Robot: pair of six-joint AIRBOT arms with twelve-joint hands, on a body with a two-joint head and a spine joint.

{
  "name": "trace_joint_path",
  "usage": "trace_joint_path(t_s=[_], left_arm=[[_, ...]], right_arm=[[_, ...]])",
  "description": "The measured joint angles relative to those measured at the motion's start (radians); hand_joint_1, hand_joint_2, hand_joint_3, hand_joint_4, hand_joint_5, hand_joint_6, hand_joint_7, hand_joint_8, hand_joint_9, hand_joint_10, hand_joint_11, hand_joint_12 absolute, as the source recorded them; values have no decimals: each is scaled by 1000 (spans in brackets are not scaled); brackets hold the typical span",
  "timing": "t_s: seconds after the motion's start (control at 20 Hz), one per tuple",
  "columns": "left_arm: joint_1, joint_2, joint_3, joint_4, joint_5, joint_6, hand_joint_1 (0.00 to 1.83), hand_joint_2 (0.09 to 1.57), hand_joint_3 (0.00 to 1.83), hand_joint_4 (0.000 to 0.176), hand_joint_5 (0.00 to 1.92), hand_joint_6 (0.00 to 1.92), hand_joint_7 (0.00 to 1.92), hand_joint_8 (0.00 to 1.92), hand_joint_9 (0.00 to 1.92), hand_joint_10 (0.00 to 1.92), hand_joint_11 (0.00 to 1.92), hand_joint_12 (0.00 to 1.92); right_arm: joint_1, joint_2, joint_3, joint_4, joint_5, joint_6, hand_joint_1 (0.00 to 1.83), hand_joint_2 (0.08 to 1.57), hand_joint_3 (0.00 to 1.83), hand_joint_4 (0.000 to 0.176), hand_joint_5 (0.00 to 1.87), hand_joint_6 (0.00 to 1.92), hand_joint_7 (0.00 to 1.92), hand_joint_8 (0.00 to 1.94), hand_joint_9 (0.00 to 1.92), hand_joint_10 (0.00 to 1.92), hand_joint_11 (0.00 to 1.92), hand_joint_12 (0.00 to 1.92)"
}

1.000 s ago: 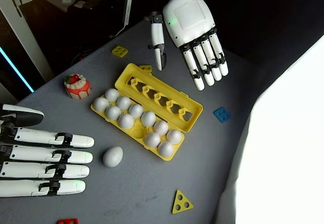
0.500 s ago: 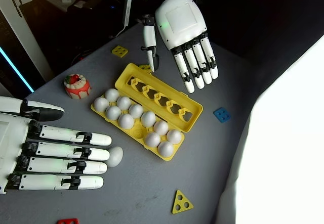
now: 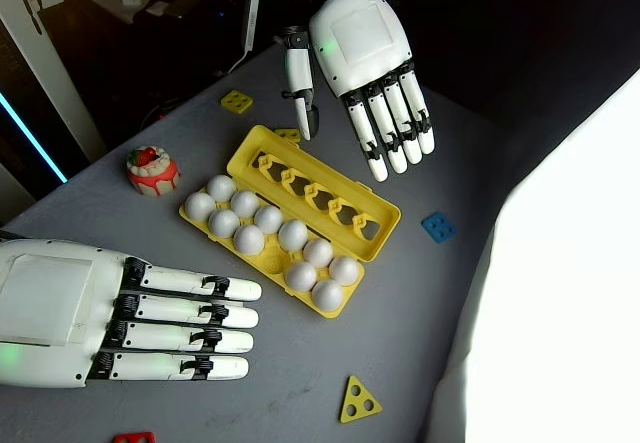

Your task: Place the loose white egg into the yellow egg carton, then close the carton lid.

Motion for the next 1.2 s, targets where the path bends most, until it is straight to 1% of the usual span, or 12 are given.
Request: trace_joint_path(t_s=[0.1,0.15,0.25,0.5,0.7,0.85,0.9,1.0,1.05,1.1,1.15,1.2], left_arm=[[0,0,-1,-1,-14,0,0,1336,1,1,127,4,95,1,71,1,0,269],[0,0,-1,0,-18,-2,0,1339,2,6,135,7,96,1,71,1,0,277],[-3,0,-1,-1,-18,-19,0,1344,2,7,173,13,120,4,89,5,0,342],[-26,0,-27,5,-19,-29,0,1338,0,3,162,1,102,2,69,2,0,295],[-21,-16,-22,8,4,-24,0,1335,0,13,204,8,136,4,100,7,0,410],[-8,-22,-20,0,22,-10,0,1338,1,13,172,3,117,3,84,4,0,364],[-4,-22,-20,0,15,-6,0,1328,0,18,155,2,120,3,90,5,0,390],[10,-22,-21,2,1,-8,0,1335,1,13,169,6,112,2,78,4,0,354],[17,-22,-21,2,-5,-11,0,1334,0,17,155,2,102,1,71,1,0,317],[22,-22,-21,-1,-6,-20,0,1338,2,12,157,2,102,2,71,2,0,312],[22,-22,-21,0,-9,-27,0,1343,3,10,181,9,119,5,88,7,0,357],[19,-22,-19,2,-13,-40,0,1340,1,15,198,12,132,6,101,9,0,396]], right_arm=[[-6,-23,21,45,2,-39,1163,1054,0,0,0,0,0,0,0,0,0,0],[-10,-43,43,75,-5,-46,1161,1066,0,0,0,0,0,0,0,0,0,0],[-10,-59,64,113,-25,-48,1152,1085,2,0,0,0,0,0,0,0,0,0],[11,-80,74,185,-137,-51,1110,1119,17,0,48,19,6,2,6,3,0,0],[21,-116,96,224,-184,-52,1106,1103,8,0,188,77,56,17,19,7,2,1],[21,-149,135,257,-203,-52,1116,1105,8,0,301,130,84,22,27,10,2,1],[21,-153,140,263,-202,-52,1123,1112,11,0,341,152,83,19,14,4,0,0],[21,-170,151,264,-198,-52,1141,1120,6,0,292,396,98,1,3,0,0,0],[20,-180,155,266,-198,-52,1149,1116,3,0,251,553,108,0,3,0,0,0],[18,-193,163,266,-195,-52,1146,1123,5,0,198,675,68,0,0,0,0,0],[14,-203,170,267,-191,-52,1152,1125,5,0,178,743,58,0,0,0,0,0],[11,-214,182,267,-188,-52,1158,1127,6,0,178,761,72,6,0,0,0,0]])
